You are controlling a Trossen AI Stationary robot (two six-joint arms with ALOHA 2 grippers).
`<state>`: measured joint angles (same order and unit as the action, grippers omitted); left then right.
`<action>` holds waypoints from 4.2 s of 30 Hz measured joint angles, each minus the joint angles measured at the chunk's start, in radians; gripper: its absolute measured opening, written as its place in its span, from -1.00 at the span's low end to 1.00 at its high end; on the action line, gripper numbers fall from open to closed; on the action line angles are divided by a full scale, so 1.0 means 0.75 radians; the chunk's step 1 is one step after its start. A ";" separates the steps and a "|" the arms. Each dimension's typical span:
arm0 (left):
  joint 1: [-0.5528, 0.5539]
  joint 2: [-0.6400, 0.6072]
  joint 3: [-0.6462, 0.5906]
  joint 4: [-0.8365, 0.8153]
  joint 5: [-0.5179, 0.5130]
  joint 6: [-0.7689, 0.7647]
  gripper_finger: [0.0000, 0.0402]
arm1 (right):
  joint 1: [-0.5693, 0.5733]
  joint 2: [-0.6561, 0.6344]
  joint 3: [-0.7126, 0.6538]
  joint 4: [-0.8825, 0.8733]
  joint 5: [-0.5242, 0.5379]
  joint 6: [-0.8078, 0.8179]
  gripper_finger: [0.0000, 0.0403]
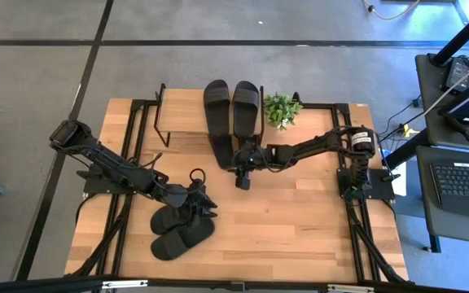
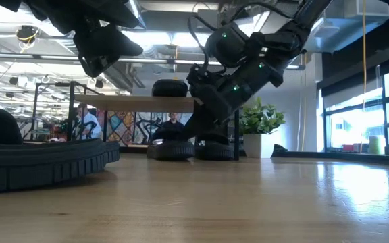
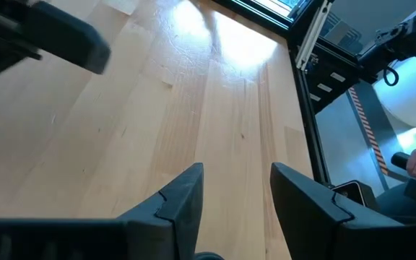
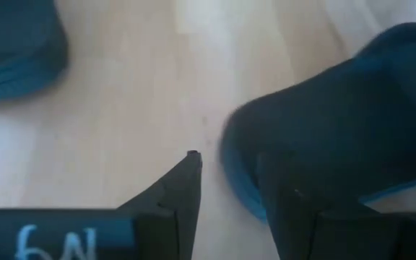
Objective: Pick and place slides into the shelf
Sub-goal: Put the black slide under the shelf
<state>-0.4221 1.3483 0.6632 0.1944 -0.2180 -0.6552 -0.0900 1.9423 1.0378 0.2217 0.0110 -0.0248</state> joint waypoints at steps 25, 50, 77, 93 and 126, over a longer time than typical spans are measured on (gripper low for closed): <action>0.000 0.000 0.000 -0.005 0.001 -0.026 -0.24 | 0.072 0.094 0.027 0.221 -0.322 0.028 -0.32; -0.001 0.000 0.001 -0.024 0.005 -0.036 -0.24 | 0.022 0.276 0.027 0.497 -0.074 0.154 -0.32; 0.001 -0.001 0.001 -0.199 -0.089 -0.252 -0.24 | 0.068 0.054 0.027 0.359 -0.122 -0.019 -0.32; 0.274 -0.001 0.001 -0.658 -0.501 -0.630 -0.24 | 0.084 -0.476 0.027 -0.581 -0.065 -0.190 -0.32; 0.585 -0.001 0.001 -0.616 -0.454 0.079 -0.97 | 0.156 -0.854 -0.041 -1.008 0.273 -0.176 -0.32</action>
<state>0.0164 1.3478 0.6640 -0.2673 -0.5584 -0.5960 0.0269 1.3019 1.0073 -0.5346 0.2155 -0.1569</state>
